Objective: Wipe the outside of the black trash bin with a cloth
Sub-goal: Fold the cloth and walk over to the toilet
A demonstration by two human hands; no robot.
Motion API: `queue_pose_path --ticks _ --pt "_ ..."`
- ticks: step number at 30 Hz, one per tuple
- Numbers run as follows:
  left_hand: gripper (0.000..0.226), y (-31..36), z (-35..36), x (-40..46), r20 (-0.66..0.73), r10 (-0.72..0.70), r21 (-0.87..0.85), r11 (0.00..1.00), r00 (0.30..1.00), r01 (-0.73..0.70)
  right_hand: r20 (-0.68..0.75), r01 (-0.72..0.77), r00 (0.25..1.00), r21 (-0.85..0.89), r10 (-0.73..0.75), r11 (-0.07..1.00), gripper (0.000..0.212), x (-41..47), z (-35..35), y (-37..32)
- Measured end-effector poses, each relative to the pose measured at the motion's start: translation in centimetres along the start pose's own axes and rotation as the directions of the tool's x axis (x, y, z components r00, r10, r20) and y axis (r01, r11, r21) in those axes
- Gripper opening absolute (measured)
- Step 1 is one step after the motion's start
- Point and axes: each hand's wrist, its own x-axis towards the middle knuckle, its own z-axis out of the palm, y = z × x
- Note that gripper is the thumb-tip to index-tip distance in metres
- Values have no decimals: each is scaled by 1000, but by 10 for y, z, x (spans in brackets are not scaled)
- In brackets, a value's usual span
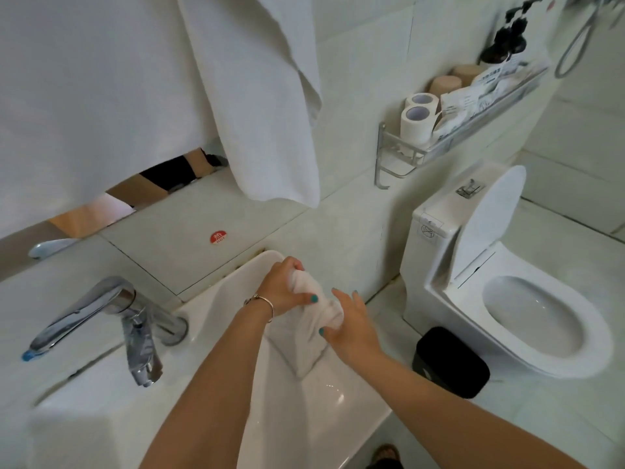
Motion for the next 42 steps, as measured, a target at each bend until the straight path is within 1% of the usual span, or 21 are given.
queue_pose_path --ticks 3,5,8,10,11,13,16,18,21,26,29,32,34,35,36,38,40,42 --pt "56 0 -2 0 26 -25 -39 999 999 26 -105 47 993 -3 -47 999 67 -1 5 7" --pt "48 1 -7 -1 36 -42 -134 990 998 47 -168 55 985 71 -43 996 60 -4 6 9" --pt "28 1 -12 -5 19 -44 -284 958 999 48 -274 73 962 206 -14 976 54 -10 7 13" --pt "13 2 -14 -7 1 -66 -360 931 998 62 -315 104 949 281 -10 954 52 -13 9 13" --pt "9 3 -15 -6 -2 -77 -386 920 997 70 -325 112 946 314 -5 943 52 -13 10 14" --pt "20 6 -18 -6 -5 -72 -393 917 997 64 -333 109 943 365 20 925 51 -14 11 16" --pt "29 10 -21 -5 -92 -42 -404 915 995 1 -325 74 942 456 89 887 53 -14 5 14" --pt "33 11 -23 -3 -164 -13 -432 900 986 -60 -347 109 934 509 88 854 54 -9 -3 9" --pt "36 18 -30 -1 -222 32 -455 880 974 -133 -361 162 931 542 55 825 60 -2 -25 -2" --pt "33 64 -46 -2 -318 118 -464 846 941 -263 -428 264 903 497 -31 827 54 9 -71 -16" --pt "30 96 -52 -3 -353 167 -481 812 921 -331 -439 348 889 458 -132 818 58 7 -106 -17" --pt "28 131 -54 -3 -355 227 -472 794 907 -384 -451 420 865 413 -219 808 55 1 -145 -14" --pt "23 155 -52 -5 -294 284 -480 782 913 -398 -450 421 862 380 -233 823 56 -6 -171 -8" --pt "27 166 -49 -6 -247 322 -483 777 914 -404 -447 408 864 352 -231 842 59 -10 -183 -5" --pt "37 176 -44 -7 -216 365 -471 774 906 -424 -448 386 865 309 -225 869 64 -13 -195 0" --pt "53 197 -29 -9 -220 439 -379 785 871 -491 -477 354 849 198 -226 914 69 -21 -219 12" --pt "64 217 -11 -11 -231 511 -258 788 828 -559 -522 360 810 83 -267 929 70 -28 -240 26" --pt "67 239 9 -12 -224 541 -156 801 811 -578 -575 360 762 -3 -296 933 66 -36 -260 44"
